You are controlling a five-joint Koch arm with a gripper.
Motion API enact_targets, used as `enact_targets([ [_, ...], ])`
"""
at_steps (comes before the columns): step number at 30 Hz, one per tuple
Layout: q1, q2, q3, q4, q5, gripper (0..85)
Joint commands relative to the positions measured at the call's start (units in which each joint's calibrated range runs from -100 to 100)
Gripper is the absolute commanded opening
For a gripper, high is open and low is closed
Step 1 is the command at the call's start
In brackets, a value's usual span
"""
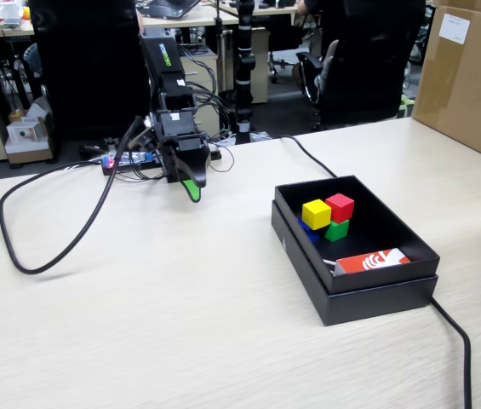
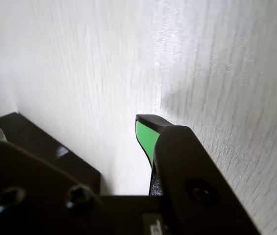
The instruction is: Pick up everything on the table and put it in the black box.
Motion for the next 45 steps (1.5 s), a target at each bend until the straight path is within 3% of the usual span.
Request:
enact_targets([
  [1,0.0,-1.3,-12.1,21.1,-1.4,51.7],
  [7,0.3,-1.3,-19.7,25.9,-1.9,51.6],
  [16,0.5,-1.3,-20.4,18.5,-1.9,50.4],
  [45,0.4,-1.3,-20.2,18.6,-1.9,50.4],
])
